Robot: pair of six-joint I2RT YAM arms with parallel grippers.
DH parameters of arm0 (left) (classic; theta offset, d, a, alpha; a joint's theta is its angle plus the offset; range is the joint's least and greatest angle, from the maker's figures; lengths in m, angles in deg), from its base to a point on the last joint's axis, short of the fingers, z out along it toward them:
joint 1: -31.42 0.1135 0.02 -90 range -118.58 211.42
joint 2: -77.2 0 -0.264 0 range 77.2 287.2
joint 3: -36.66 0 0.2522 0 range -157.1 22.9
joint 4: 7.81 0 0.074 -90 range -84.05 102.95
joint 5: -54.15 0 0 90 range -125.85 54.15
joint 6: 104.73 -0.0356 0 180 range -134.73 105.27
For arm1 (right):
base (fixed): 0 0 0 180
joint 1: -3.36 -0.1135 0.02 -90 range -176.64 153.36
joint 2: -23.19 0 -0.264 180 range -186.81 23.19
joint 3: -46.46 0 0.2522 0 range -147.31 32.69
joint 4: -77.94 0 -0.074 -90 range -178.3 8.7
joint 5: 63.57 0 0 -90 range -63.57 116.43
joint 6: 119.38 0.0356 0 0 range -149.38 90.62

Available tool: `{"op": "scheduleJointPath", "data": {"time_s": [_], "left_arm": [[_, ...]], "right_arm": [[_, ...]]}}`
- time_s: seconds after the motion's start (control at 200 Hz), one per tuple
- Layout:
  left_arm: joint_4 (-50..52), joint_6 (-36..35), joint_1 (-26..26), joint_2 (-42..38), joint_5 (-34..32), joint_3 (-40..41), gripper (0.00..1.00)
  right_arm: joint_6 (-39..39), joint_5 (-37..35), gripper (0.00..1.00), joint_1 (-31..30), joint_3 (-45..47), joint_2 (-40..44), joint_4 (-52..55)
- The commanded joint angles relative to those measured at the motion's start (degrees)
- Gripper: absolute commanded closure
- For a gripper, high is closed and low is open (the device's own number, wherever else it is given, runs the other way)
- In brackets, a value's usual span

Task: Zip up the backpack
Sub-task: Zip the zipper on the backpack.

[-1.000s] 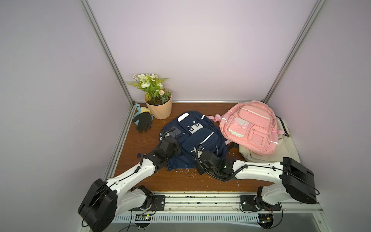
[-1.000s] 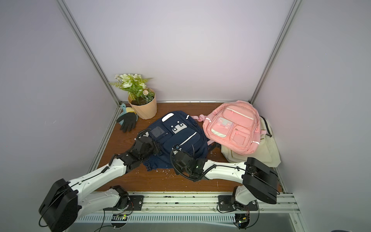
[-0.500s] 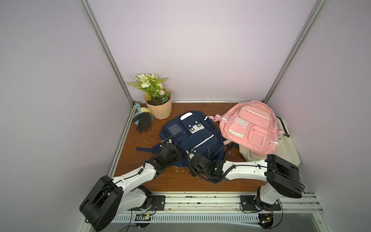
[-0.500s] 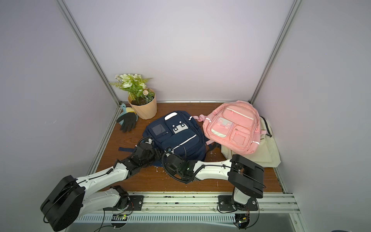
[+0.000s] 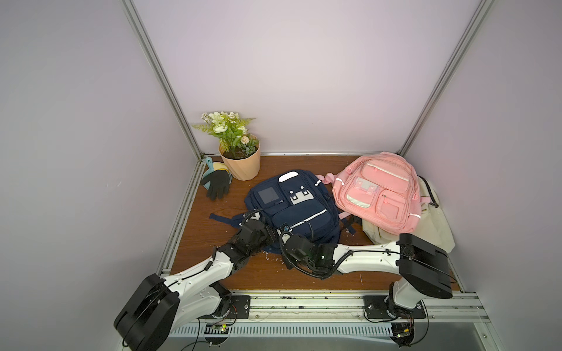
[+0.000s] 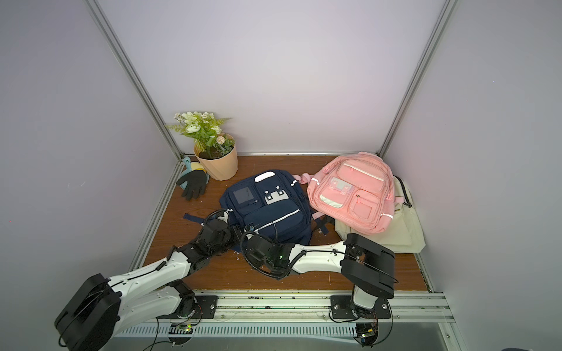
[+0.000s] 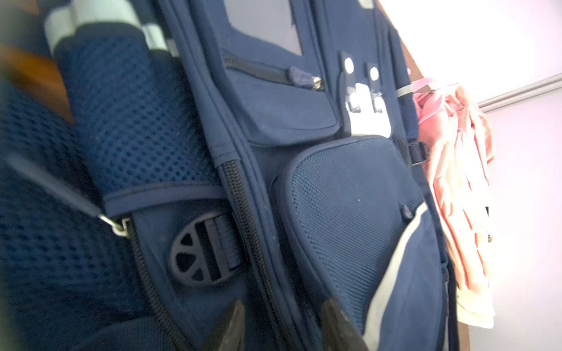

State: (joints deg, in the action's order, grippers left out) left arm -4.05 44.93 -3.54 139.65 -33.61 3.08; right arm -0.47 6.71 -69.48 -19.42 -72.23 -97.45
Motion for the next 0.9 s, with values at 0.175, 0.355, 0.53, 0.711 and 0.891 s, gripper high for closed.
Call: {"op": "scheduleJointPath", "data": {"time_s": [0.175, 0.355, 0.53, 0.711, 0.891], "left_arm": [[-0.5, -0.4, -1.0, 3.9, 0.5, -3.0, 0.82], [7.2, -3.6, 1.3, 1.8, -4.7, -5.2, 1.0], [8.8, -6.7, 8.7, -0.3, -2.3, -3.1, 1.0], [12.5, -9.5, 9.5, -2.5, -5.4, -4.5, 1.0], [13.3, -9.4, 9.5, -1.9, -4.9, -4.9, 1.0]], "right_arm": [[-1.4, 2.8, 1.0, -1.5, -4.3, 0.3, -2.8], [-0.6, -1.8, 1.0, -1.3, -0.7, 4.7, 1.0], [1.8, -5.4, 1.0, 0.7, 5.5, 12.0, 4.9], [4.3, -5.4, 1.0, 5.9, 11.4, 17.7, 7.2], [3.9, -5.2, 1.0, 9.1, 11.8, 19.3, 7.1]]}}
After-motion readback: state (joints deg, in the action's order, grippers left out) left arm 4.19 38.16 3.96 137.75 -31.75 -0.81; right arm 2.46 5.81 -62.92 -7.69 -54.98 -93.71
